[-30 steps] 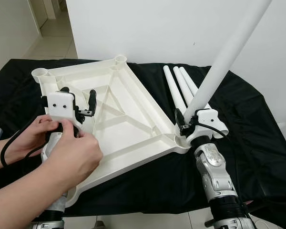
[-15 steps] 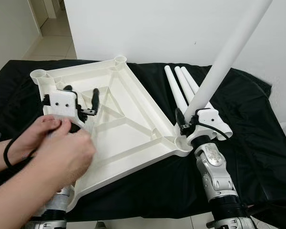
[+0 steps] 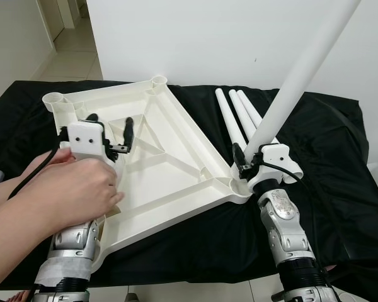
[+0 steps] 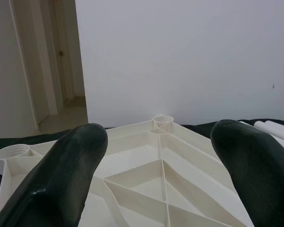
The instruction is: Building children table
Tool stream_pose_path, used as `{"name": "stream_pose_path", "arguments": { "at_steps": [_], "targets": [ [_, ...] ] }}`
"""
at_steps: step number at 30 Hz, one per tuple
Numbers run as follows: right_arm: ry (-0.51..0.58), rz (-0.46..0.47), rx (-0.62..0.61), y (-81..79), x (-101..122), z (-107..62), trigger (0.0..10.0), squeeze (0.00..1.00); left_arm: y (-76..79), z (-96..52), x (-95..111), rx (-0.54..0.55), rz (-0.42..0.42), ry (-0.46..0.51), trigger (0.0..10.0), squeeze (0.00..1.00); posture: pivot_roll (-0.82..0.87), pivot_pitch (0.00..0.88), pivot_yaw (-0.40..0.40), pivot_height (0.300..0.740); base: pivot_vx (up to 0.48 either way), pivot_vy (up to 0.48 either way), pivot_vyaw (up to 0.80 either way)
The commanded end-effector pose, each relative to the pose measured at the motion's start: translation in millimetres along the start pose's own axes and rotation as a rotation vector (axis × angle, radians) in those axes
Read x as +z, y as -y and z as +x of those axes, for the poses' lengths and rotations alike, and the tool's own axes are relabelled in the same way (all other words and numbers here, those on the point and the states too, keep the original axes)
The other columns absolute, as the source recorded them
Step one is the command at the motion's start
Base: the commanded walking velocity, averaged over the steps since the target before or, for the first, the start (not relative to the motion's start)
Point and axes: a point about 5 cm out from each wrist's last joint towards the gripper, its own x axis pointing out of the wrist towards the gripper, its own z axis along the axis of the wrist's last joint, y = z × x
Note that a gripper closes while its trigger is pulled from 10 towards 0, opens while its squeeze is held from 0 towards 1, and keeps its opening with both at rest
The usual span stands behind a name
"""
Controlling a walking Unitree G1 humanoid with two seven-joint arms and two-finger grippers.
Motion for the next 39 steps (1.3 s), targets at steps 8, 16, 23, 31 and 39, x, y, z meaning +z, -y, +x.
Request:
{"name": "stream_pose_path", "arguments": {
  "at_steps": [8, 16, 23, 31, 39],
  "targets": [
    [0.022, -0.007, -0.001, 1.8, 4.0, 2.7, 10.0, 0.00, 3.5, -6.2, -15.7, -0.015, -0.013, -0.072, 10.0, 0.00, 0.06, 0.000, -0.047, 0.740, 0.000, 0.000, 0.00],
    [0.022, -0.008, -0.001, 2.0, 3.9, 2.4, 10.0, 0.00, 3.2, -6.7, -15.5, -0.015, -0.012, -0.073, 10.0, 0.00, 0.06, 0.000, -0.046, 0.740, 0.000, 0.000, 0.00],
    [0.022, -0.008, -0.002, 2.1, 4.0, 2.3, 10.0, 0.00, 3.1, -7.3, -15.3, -0.014, -0.009, -0.073, 10.0, 0.00, 0.06, 0.000, -0.046, 0.740, 0.000, 0.000, 0.00],
    [0.022, -0.007, -0.004, 1.8, 3.9, 2.1, 10.0, 0.00, 2.7, -7.5, -15.2, -0.014, -0.010, -0.073, 10.0, 0.00, 0.06, 0.000, -0.043, 0.740, 0.000, 0.000, 0.00],
    [0.021, -0.007, -0.004, 1.9, 3.6, 1.8, 10.0, 0.00, 3.4, -7.9, -14.1, -0.050, 0.060, -0.071, 10.0, 0.00, 0.07, 0.000, -0.044, 0.740, 0.000, 0.000, 0.00]
  ]
}}
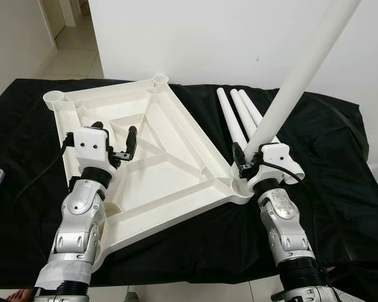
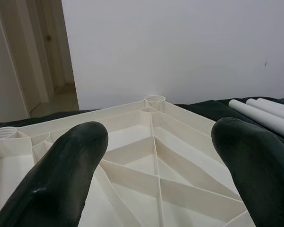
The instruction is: Building children table
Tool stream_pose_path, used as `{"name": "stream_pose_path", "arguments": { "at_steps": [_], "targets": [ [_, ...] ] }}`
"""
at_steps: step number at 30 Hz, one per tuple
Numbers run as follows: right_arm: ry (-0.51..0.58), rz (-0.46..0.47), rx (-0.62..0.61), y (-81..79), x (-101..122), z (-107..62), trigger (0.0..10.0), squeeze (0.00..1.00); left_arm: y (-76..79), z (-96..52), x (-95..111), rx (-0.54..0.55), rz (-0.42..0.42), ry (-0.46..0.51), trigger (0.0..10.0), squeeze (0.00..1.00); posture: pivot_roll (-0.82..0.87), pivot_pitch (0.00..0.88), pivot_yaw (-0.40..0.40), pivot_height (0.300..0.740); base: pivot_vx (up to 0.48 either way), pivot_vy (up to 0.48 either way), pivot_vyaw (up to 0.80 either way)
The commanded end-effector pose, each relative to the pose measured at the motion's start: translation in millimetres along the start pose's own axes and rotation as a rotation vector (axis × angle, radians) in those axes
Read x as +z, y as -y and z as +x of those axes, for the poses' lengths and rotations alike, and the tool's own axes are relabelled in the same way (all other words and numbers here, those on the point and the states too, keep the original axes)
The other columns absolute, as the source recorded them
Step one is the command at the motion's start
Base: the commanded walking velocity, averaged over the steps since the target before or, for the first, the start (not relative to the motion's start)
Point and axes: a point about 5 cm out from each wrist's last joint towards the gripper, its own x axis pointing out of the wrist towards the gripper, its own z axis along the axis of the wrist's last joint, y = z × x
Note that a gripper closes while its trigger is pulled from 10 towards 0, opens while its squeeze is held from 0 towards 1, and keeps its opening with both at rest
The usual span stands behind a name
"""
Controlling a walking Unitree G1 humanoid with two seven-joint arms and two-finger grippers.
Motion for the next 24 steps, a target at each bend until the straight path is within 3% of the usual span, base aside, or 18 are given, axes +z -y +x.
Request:
{"name": "stream_pose_path", "arguments": {
  "at_steps": [1, 6, 7, 11, 15, 18, 24],
  "targets": [
    [0.019, -0.007, -0.004, 2.1, 3, 1.7, 10.0, 0.00, 4.1, -3.0, -2, -0.055, 0.083, -0.008, 10.0, 0.00, 0.07, 0.000, -0.044, 0.740, 0.000, 0.000, 0.00],
    [0.020, -0.008, -0.002, 2.0, 3, 1.7, 10.0, 0.00, 8.5, -4.7, -1, -0.125, 0.167, -0.003, 10.0, 0.00, 0.07, 0.000, -0.042, 0.740, 0.000, 0.000, 0.00],
    [0.019, -0.009, -0.002, 2.2, 3, 1.7, 10.0, 0.00, 12.1, -6.0, -1, -0.170, 0.233, 0.001, 10.0, 0.00, 0.07, 0.000, -0.043, 0.740, 0.000, 0.000, 0.00],
    [0.019, -0.012, -0.002, 3.0, 3, 1.4, 10.0, 0.00, 18.4, -9.6, -1, -0.257, 0.324, 0.012, 10.0, 0.00, 0.07, 0.000, -0.039, 0.740, 0.000, 0.000, 0.00],
    [0.018, -0.015, -0.005, 4.5, 3, 0.7, 10.0, 0.00, 21.5, -11.4, 3, -0.310, 0.329, 0.038, 10.0, 0.00, 0.07, 0.000, -0.044, 0.740, 0.000, 0.000, 0.00],
    [0.014, -0.019, -0.005, 6.2, 3, 0.5, 10.0, 0.00, 28.5, -13.9, 13, -0.408, 0.247, 0.085, 10.0, 0.00, 0.07, 0.000, -0.054, 0.740, 0.000, 0.000, 0.00],
    [0.014, -0.026, 0.000, 8.7, 4, 2.8, 10.0, 0.00, 35.1, -16.4, 24, -0.506, 0.194, 0.155, 10.0, 0.00, 0.08, 0.000, -0.066, 0.740, 0.000, 0.000, 0.00]
  ]
}}
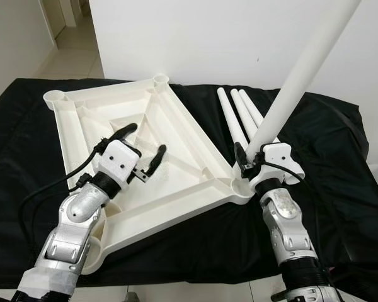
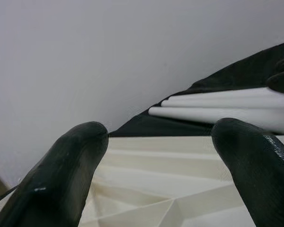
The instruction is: Building children table
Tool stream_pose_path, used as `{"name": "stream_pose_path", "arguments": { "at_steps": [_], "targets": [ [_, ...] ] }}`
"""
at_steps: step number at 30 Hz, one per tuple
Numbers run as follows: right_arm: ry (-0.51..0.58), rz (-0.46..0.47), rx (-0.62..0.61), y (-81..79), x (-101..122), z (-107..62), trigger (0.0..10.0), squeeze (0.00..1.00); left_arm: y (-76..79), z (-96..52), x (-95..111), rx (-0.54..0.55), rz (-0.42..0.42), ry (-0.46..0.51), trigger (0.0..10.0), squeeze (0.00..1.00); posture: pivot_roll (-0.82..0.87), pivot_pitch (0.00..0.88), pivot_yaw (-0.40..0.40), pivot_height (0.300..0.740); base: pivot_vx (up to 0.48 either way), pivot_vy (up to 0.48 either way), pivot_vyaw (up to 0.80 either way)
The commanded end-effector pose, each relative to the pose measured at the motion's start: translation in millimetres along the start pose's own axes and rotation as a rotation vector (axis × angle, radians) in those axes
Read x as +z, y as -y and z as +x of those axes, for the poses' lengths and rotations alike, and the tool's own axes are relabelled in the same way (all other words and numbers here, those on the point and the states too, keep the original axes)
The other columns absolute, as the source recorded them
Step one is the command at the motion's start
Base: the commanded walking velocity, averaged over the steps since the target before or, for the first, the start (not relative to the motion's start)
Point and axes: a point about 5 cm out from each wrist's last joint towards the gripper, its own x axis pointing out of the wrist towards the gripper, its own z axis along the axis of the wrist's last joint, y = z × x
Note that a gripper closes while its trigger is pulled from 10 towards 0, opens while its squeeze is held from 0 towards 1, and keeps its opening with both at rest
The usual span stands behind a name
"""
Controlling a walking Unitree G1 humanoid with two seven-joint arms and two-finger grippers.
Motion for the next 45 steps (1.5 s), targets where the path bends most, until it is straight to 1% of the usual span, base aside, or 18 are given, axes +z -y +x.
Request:
{"name": "stream_pose_path", "arguments": {
  "at_steps": [1, 8, 11, 13, 15, 18, 20, 21, 22, 25, 28, 33, 35, 36, 37, 38, 41, 45],
  "targets": [
    [0.018, -0.003, -0.004, 3.4, 3, 3.8, 10.0, 0.00, 2.4, 1.1, 5, -0.036, -0.008, 0.036, 10.0, 0.00, 0.08, 0.000, -0.071, 0.740, 0.000, 0.000, 0.00],
    [0.026, -0.021, 0.004, 6.7, 6, 7.5, 10.0, 0.00, 3.3, 4.4, 10, -0.061, -0.005, 0.077, 10.0, 0.00, 0.07, 0.000, -0.076, 0.740, 0.000, 0.000, 0.00],
    [0.028, -0.023, 0.005, 7.2, 7, 7.8, 10.0, 0.00, 3.6, 4.1, 11, -0.071, -0.008, 0.078, 10.0, 0.00, 0.07, 0.000, -0.075, 0.740, 0.000, 0.000, 0.00],
    [0.026, -0.024, 0.006, 6.9, 6, 7.3, 10.0, 0.00, 3.2, 4.0, 8, -0.069, -0.013, 0.051, 10.0, 0.00, 0.07, 0.000, -0.074, 0.740, 0.000, 0.000, 0.00],
    [0.026, -0.025, 0.013, 5.2, 6, 6.8, 10.0, 0.00, 1.2, 5.2, 0, -0.035, -0.030, -0.009, 10.0, 0.00, 0.07, 0.000, -0.065, 0.740, 0.000, 0.000, 0.00],
    [0.028, -0.027, 0.025, 2.7, 6, 6.8, 10.0, 0.00, -1.9, 5.2, -7, 0.011, -0.051, -0.055, 10.0, 0.00, 0.07, 0.000, -0.047, 0.740, 0.000, 0.000, 0.00],
    [0.028, -0.027, 0.025, 2.7, 6, 6.8, 10.0, 0.00, -1.9, 5.2, -7, 0.011, -0.051, -0.055, 10.0, 0.00, 0.07, 0.000, -0.047, 0.740, 0.000, 0.000, 0.00],
    [0.030, -0.028, 0.035, 0.9, 6, 6.8, 10.0, 0.00, -4.5, 4.2, -9, 0.044, -0.074, -0.066, 10.0, 0.00, 0.06, 0.000, -0.039, 0.740, 0.000, 0.000, 0.00],
    [0.030, -0.028, 0.035, 0.9, 6, 6.8, 10.0, 0.00, -4.5, 4.2, -9, 0.044, -0.074, -0.066, 10.0, 0.00, 0.06, 0.000, -0.039, 0.740, 0.000, 0.000, 0.00],
    [0.036, -0.043, 0.068, -3.1, 7, 7.7, 10.0, 0.00, -12.8, 1.0, -12, 0.121, -0.097, -0.086, 10.0, 0.00, 0.06, 0.000, -0.023, 0.740, 0.000, 0.000, 0.00],
    [0.039, -0.051, 0.078, -4.3, 8, 8.3, 10.0, 0.00, -15.4, 0.3, -12, 0.134, -0.090, -0.082, 10.0, 0.00, 0.06, 0.000, -0.014, 0.740, 0.000, 0.000, 0.00],
    [0.055, -0.076, 0.094, -6.4, 14, 13.8, 10.0, 0.00, -18.5, 2.8, -11, 0.147, -0.121, -0.084, 10.0, 0.00, 0.06, 0.000, 0.007, 0.740, 0.000, 0.000, 0.00],
    [0.058, -0.080, 0.094, -8.2, 16, 17.7, 10.0, 0.00, -9.1, 6.7, -13, 0.094, -0.173, -0.105, 10.0, 0.00, 0.06, 0.000, 0.013, 0.740, 0.000, 0.000, 0.00],
    [0.058, -0.080, 0.094, -8.2, 16, 17.7, 10.0, 0.00, -9.1, 6.7, -13, 0.094, -0.173, -0.105, 10.0, 0.00, 0.06, 0.000, 0.013, 0.740, 0.000, 0.000, 0.00],
    [0.056, -0.080, 0.092, -9.4, 16, 18.7, 10.0, 0.00, -1.0, 8.6, -15, 0.047, -0.195, -0.120, 10.0, 0.00, 0.06, 0.000, 0.007, 0.740, 0.000, 0.000, 0.00],
    [0.056, -0.080, 0.092, -9.4, 16, 18.7, 10.0, 0.00, -1.0, 8.6, -15, 0.047, -0.195, -0.120, 10.0, 0.00, 0.06, 0.000, 0.007, 0.740, 0.000, 0.000, 0.00],
    [0.038, -0.070, 0.075, -11.3, 12, 18.2, 10.0, 0.00, 24.1, 15.1, -26, -0.097, -0.247, -0.183, 10.0, 0.00, 0.06, 0.000, 0.000, 0.740, 0.000, 0.000, 0.00],
    [0.040, -0.063, 0.059, -9.8, 12, 17.8, 10.0, 0.00, 31.5, 17.5, -32, -0.134, -0.259, -0.228, 10.0, 0.00, 0.06, 0.000, 0.000, 0.740, 0.000, 0.000, 0.00]
  ]
}}
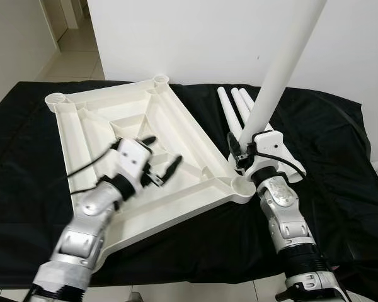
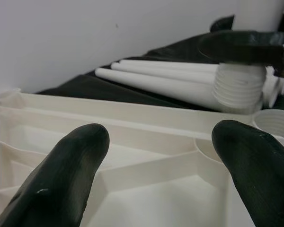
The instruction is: Building children table
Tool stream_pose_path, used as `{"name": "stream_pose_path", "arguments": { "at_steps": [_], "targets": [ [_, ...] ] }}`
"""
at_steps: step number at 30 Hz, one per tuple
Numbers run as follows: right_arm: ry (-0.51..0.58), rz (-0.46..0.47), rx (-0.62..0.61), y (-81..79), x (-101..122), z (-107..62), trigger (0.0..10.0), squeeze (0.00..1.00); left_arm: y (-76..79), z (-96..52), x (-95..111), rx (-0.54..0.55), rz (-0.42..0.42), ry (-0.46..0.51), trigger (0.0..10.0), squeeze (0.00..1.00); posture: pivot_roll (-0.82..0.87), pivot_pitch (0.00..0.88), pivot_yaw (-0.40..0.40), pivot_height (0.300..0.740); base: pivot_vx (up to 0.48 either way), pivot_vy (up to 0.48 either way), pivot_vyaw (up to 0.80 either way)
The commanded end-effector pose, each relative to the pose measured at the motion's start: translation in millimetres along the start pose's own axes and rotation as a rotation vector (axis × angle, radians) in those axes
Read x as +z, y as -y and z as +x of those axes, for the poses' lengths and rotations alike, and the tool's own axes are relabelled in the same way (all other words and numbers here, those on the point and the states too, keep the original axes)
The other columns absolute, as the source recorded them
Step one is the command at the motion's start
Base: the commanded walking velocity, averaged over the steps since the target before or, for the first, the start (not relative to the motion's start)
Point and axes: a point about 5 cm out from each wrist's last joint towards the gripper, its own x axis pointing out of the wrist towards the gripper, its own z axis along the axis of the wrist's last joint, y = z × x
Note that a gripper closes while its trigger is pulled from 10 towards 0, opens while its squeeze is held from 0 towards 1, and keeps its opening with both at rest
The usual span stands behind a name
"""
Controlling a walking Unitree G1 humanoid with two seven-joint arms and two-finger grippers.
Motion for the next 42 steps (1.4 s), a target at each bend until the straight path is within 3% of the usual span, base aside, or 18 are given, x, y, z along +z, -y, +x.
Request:
{"name": "stream_pose_path", "arguments": {
  "at_steps": [1, 6, 13, 19, 28, 35, 36, 38, 39, 40, 42],
  "targets": [
    [-0.006, -0.002, -0.020, 3.3, -1, -0.5, 10.0, 0.00, 0.9, 1.1, -6, -0.017, 0.003, -0.050, 10.0, 0.00, 0.06, 0.000, 0.000, 0.740, 0.000, 0.000, 0.00],
    [-0.009, -0.011, -0.056, 9.8, -2, -1.5, 10.0, 0.00, 8.9, 11.6, -15, -0.070, -0.003, -0.109, 10.0, 0.00, 0.05, 0.000, 0.010, 0.740, 0.000, 0.000, 0.00],
    [-0.012, -0.020, -0.063, 12.1, -2, -2.4, 10.0, 0.00, 20.5, 13.8, -17, -0.161, -0.009, -0.134, 10.0, 0.00, 0.04, 0.000, 0.012, 0.740, 0.000, 0.000, 0.00],
    [-0.011, -0.034, -0.061, 13.1, -1, -1.4, 10.0, 0.00, 42.8, 12.4, -21, -0.328, -0.010, -0.165, 10.0, 0.00, 0.04, 0.000, 0.008, 0.740, 0.000, 0.000, 0.00],
    [-0.012, -0.041, -0.061, 13.7, -1, -1.2, 10.0, 0.00, 49.0, 12.9, -30, -0.371, -0.003, -0.228, 10.0, 0.00, 0.04, 0.000, 0.012, 0.740, 0.000, 0.000, 0.00],
    [-0.013, -0.046, -0.062, 13.8, -2, -2.7, 10.0, 0.00, 55.0, 9.6, -45, -0.397, 0.017, -0.353, 10.0, 0.00, 0.03, 0.000, 0.021, 0.740, 0.000, 0.000, 0.00],
    [-0.014, -0.048, -0.062, 13.9, -2, -2.9, 10.0, 0.00, 53.4, 10.0, -49, -0.387, 0.028, -0.389, 8.3, 0.00, 0.03, 0.000, 0.022, 0.740, 0.000, 0.000, 0.00],
    [-0.014, -0.048, -0.062, 13.9, -2, -2.9, 10.0, 0.00, 53.4, 10.0, -49, -0.387, 0.028, -0.389, 8.3, 0.00, 0.03, 0.000, 0.022, 0.740, 0.000, 0.000, 0.00],
    [-0.015, -0.048, -0.062, 13.9, -2, -3.2, 10.0, 0.00, 52.0, 10.1, -52, -0.381, 0.041, -0.415, 7.5, 0.00, 0.03, 0.000, 0.025, 0.740, 0.000, 0.000, 0.00],
    [-0.015, -0.050, -0.062, 13.8, -2, -3.4, 10.0, 0.00, 49.5, 10.0, -55, -0.373, 0.055, -0.454, 4.0, 0.00, 0.03, 0.000, 0.030, 0.740, 0.000, 0.000, 0.00],
    [-0.015, -0.050, -0.062, 13.8, -2, -3.4, 10.0, 0.00, 49.5, 10.0, -55, -0.373, 0.055, -0.454, 4.0, 0.00, 0.03, 0.000, 0.030, 0.740, 0.000, 0.000, 0.00]
  ]
}}
